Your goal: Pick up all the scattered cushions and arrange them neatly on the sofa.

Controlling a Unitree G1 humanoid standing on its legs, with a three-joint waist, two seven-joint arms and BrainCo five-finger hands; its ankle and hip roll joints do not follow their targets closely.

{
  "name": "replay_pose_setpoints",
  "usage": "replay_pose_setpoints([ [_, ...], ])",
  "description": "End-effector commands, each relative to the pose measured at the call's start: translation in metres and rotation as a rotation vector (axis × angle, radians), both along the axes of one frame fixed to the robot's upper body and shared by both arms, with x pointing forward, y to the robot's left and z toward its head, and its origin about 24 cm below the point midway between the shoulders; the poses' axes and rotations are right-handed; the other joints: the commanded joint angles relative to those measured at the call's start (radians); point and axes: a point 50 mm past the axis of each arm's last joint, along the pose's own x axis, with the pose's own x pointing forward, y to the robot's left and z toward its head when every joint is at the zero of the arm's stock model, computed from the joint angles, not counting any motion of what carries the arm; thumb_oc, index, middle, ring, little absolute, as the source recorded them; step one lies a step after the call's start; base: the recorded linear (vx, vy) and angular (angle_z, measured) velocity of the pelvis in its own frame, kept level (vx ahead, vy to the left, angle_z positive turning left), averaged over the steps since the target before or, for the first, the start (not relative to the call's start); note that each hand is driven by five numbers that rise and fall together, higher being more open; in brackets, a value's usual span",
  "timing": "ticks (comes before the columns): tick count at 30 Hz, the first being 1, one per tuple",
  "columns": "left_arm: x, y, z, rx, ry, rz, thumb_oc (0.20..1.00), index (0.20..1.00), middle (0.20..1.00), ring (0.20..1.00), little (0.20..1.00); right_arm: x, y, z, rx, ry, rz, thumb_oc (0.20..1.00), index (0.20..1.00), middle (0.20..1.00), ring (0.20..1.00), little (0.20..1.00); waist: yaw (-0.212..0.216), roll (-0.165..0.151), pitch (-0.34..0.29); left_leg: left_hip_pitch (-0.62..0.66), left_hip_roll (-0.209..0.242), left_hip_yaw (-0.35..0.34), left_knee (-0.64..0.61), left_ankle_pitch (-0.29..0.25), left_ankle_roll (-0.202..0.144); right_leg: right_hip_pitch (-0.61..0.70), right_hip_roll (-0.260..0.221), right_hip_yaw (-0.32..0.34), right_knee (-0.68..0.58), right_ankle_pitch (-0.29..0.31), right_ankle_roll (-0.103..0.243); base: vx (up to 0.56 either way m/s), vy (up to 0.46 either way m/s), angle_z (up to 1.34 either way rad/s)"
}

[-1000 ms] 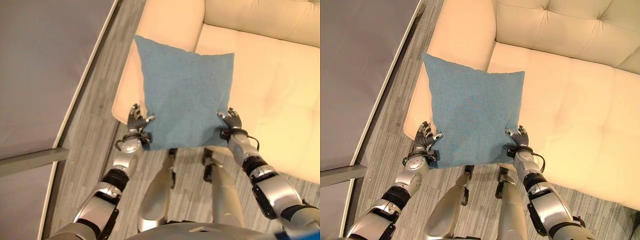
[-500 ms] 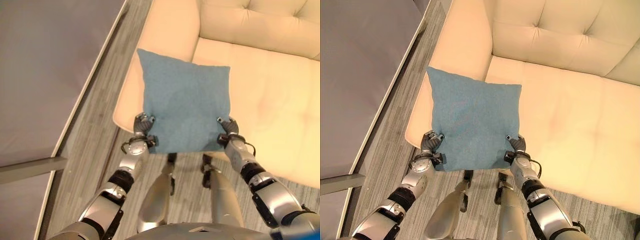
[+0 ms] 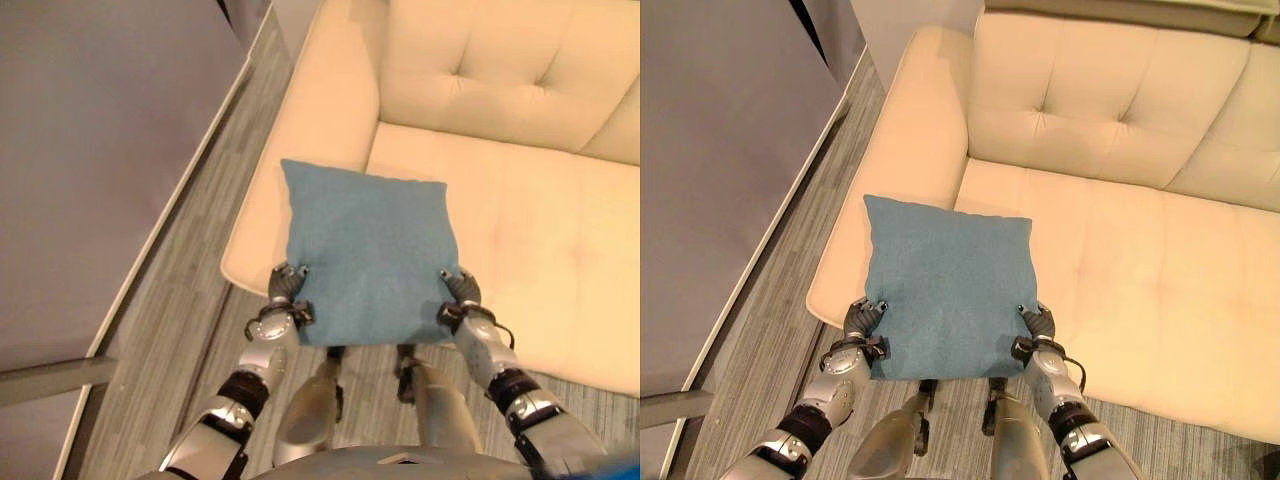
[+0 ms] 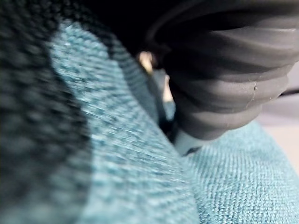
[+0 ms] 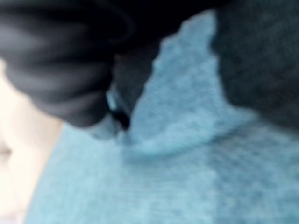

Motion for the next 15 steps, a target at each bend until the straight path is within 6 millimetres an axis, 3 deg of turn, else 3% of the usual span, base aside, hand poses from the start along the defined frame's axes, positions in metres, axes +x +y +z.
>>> replay_pose_setpoints([
  [1, 0.018, -0.036, 0.036, -0.076, -0.181, -0.139, 0.2, 0.2, 0.2, 0.2, 0.2, 0.02, 0.047, 0.042, 0.131, -0.246, 0.13, 0.2, 0.2, 0.2, 0.2, 0.2, -0.012, -0.072, -0.033, 0.065, -0.064, 0.016, 0.042, -0.075, 0.031, 0.153, -0.017, 0.067, -0.175, 0.099, 0.078, 0.05, 0.134, -0.24],
  [5, 0.012, -0.031, 0.04, -0.082, -0.212, -0.14, 0.2, 0.2, 0.2, 0.2, 0.2, 0.015, 0.045, 0.048, 0.127, -0.286, 0.147, 0.2, 0.2, 0.2, 0.2, 0.2, -0.016, -0.07, -0.06, 0.103, -0.071, 0.032, 0.042, -0.092, 0.044, 0.169, -0.018, 0.098, -0.158, 0.099, 0.095, 0.04, 0.133, -0.34],
  [7, 0.005, -0.021, 0.043, -0.095, -0.241, -0.117, 0.2, 0.2, 0.2, 0.2, 0.2, 0.014, 0.049, 0.058, 0.119, -0.338, 0.181, 0.2, 0.2, 0.2, 0.2, 0.2, -0.003, -0.065, -0.083, 0.146, -0.073, 0.079, 0.029, -0.103, 0.059, 0.162, -0.02, 0.112, -0.122, 0.111, 0.129, 0.0, 0.176, -0.64],
  [10, 0.005, -0.017, 0.048, -0.092, -0.264, -0.108, 0.2, 0.2, 0.2, 0.2, 0.2, 0.015, 0.05, 0.067, 0.078, -0.381, 0.212, 0.2, 0.2, 0.2, 0.2, 0.2, 0.0, -0.059, -0.085, 0.166, -0.068, 0.105, 0.026, -0.101, 0.065, 0.151, -0.016, 0.128, -0.073, 0.105, 0.143, -0.03, 0.069, -0.95],
  [11, 0.005, -0.015, 0.049, -0.08, -0.27, -0.11, 0.2, 0.2, 0.2, 0.2, 0.2, 0.014, 0.047, 0.069, 0.069, -0.391, 0.21, 0.2, 0.2, 0.2, 0.2, 0.2, -0.01, -0.056, -0.092, 0.175, -0.06, 0.102, 0.031, -0.103, 0.065, 0.149, -0.011, 0.164, -0.048, 0.094, 0.145, 0.01, -0.016, -0.59],
  [12, 0.005, -0.015, 0.049, -0.08, -0.27, -0.11, 0.2, 0.2, 0.2, 0.2, 0.2, 0.013, 0.047, 0.069, 0.069, -0.39, 0.209, 0.2, 0.2, 0.2, 0.2, 0.2, -0.01, -0.056, -0.091, 0.176, -0.06, 0.103, 0.031, -0.103, 0.065, 0.15, -0.011, 0.164, -0.048, 0.094, 0.145, 0.01, -0.082, -0.18],
  [13, 0.006, -0.012, 0.053, -0.069, -0.285, -0.103, 0.2, 0.2, 0.2, 0.2, 0.2, 0.015, 0.049, 0.072, 0.044, -0.402, 0.225, 0.2, 0.2, 0.2, 0.2, 0.2, 0.001, -0.048, -0.105, 0.184, -0.048, 0.113, 0.032, -0.109, 0.062, 0.161, -0.052, 0.125, -0.063, 0.097, 0.144, 0.0, -0.065, 0.02],
  [15, 0.007, -0.01, 0.055, -0.067, -0.298, -0.094, 0.2, 0.2, 0.2, 0.2, 0.2, 0.016, 0.05, 0.072, 0.038, -0.4, 0.231, 0.2, 0.2, 0.2, 0.2, 0.2, 0.01, -0.045, -0.113, 0.192, -0.038, 0.119, 0.03, -0.109, 0.057, 0.17, -0.076, 0.098, -0.075, 0.105, 0.144, 0.04, -0.149, -0.31],
])
